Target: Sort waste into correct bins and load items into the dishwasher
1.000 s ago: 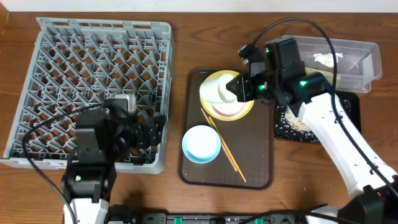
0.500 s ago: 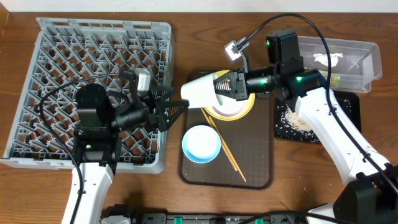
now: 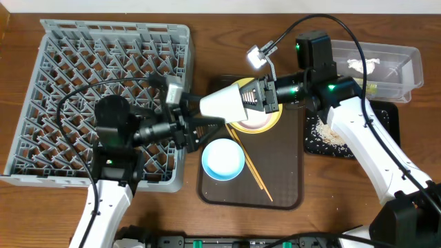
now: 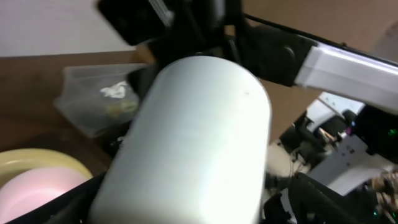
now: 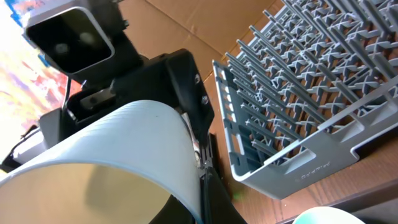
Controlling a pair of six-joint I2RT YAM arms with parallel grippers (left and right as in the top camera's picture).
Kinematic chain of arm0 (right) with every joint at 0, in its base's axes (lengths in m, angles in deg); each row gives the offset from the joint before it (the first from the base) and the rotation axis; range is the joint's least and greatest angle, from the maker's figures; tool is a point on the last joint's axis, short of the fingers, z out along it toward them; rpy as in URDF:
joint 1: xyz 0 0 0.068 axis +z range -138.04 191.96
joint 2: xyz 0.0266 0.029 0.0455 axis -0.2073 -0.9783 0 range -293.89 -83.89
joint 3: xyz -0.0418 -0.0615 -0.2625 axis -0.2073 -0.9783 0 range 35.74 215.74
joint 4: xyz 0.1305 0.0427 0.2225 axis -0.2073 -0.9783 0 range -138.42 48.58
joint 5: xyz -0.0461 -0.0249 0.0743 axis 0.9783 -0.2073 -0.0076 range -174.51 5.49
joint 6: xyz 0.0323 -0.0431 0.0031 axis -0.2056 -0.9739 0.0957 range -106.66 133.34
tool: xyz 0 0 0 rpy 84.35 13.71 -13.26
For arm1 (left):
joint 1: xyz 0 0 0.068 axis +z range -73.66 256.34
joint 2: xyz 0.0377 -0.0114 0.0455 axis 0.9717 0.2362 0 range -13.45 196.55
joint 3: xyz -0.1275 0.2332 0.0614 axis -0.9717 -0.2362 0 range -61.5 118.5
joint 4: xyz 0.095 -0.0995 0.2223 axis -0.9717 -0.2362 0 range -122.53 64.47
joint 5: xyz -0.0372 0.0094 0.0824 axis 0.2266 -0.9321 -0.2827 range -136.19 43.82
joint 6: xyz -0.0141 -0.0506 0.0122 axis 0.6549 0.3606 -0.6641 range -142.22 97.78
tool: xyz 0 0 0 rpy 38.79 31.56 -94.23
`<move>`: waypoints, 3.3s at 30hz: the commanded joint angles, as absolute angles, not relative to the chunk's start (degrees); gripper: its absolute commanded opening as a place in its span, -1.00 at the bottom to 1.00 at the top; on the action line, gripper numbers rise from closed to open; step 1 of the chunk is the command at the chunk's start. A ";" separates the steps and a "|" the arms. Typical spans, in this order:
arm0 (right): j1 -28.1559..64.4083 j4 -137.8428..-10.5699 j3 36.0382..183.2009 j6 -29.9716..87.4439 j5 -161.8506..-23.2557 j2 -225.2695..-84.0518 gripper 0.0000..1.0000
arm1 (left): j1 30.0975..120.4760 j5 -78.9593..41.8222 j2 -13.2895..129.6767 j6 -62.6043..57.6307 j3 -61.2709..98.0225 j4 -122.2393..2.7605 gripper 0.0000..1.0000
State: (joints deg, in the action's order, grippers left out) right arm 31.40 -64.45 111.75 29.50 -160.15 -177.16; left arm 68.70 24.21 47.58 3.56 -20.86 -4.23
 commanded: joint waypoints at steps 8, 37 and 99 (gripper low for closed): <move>31.54 -64.32 111.90 30.53 -162.83 -177.56 -0.98 | 64.33 25.17 47.54 4.89 -19.92 0.77 0.57; 32.98 -64.34 111.90 31.34 -162.77 -177.53 -0.49 | 64.41 21.89 47.54 3.12 -19.92 0.68 0.08; 15.89 -104.07 112.82 17.28 -107.21 -169.12 0.02 | 99.56 -32.95 62.82 -17.29 -4.90 -78.15 -0.38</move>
